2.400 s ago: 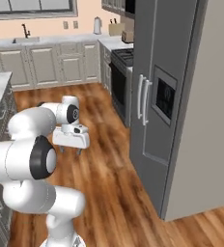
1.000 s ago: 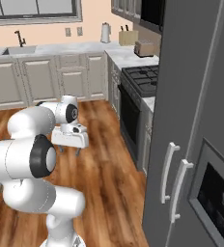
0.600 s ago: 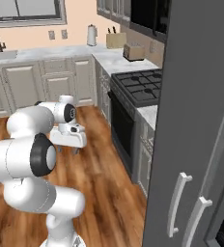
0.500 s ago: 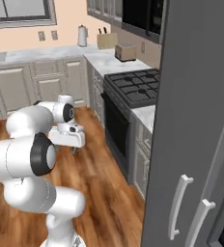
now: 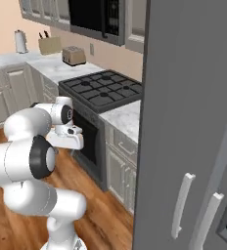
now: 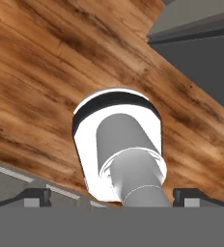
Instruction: Place the drinks on the dining counter in a tight cluster.
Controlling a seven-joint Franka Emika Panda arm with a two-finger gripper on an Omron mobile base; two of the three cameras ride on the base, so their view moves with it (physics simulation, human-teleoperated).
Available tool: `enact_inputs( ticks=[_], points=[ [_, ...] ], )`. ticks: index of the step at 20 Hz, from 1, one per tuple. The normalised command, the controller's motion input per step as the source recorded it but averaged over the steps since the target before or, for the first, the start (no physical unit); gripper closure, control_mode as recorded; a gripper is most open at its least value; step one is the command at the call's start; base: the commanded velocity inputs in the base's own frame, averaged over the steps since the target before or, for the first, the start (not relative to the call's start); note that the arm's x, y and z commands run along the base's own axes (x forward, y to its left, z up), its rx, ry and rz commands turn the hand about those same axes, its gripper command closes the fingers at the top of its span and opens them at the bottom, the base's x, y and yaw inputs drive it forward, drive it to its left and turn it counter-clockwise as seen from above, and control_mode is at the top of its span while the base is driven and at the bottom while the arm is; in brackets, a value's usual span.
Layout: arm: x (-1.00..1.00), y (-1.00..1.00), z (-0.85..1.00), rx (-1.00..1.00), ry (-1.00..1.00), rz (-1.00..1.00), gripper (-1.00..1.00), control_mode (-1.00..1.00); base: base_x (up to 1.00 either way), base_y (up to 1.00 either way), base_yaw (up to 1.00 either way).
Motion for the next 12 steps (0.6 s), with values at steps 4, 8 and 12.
enact_inputs(
  ticks=[4, 8, 12],
  points=[
    [0.00, 0.00, 0.00, 0.00, 0.00, 0.00, -1.00, 1.00, 0.52, 0.28, -0.58],
    [0.00, 0.00, 0.00, 0.00, 0.00, 0.00, -1.00, 1.00, 0.54, 0.29, -0.56],
    [0.00, 0.00, 0.00, 0.00, 0.00, 0.00, -1.00, 1.00, 0.56, 0.31, -0.55]
  ],
)
